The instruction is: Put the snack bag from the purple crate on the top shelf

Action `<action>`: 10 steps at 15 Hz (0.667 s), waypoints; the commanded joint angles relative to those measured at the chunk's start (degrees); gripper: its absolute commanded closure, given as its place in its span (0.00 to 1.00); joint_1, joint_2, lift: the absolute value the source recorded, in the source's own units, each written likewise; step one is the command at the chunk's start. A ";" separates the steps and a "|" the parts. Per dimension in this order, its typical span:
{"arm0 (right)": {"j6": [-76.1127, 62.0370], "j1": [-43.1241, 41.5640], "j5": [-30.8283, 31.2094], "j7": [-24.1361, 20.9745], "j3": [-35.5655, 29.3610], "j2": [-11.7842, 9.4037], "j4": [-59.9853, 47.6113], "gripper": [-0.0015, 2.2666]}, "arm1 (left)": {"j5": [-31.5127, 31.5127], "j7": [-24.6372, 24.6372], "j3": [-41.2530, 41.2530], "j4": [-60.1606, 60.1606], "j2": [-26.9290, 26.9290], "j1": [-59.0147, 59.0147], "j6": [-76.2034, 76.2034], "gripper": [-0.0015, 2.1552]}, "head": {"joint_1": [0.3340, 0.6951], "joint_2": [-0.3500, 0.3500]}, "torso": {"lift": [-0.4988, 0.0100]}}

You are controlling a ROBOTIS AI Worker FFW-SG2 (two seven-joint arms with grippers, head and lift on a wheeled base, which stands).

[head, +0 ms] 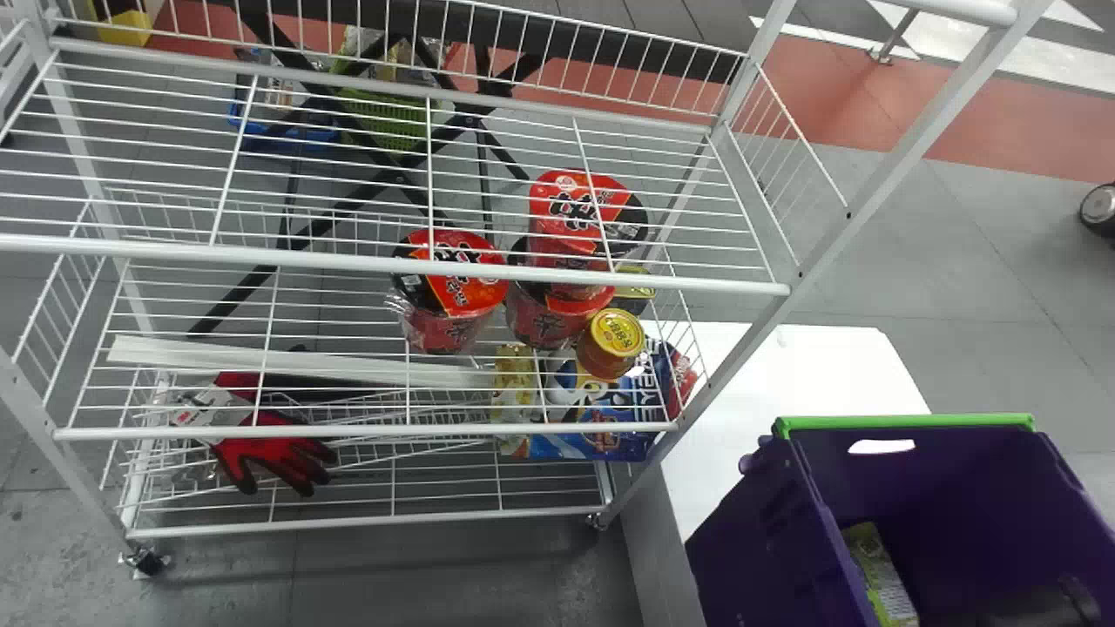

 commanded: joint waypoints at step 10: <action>-14.06 -5.62 0.75 5.47 -4.21 -3.98 11.84 0.03 | 0.41 -0.03 0.98 1.50 -1.54 -0.34 -1.59 0.04 | 1.00 0.00 | 0.09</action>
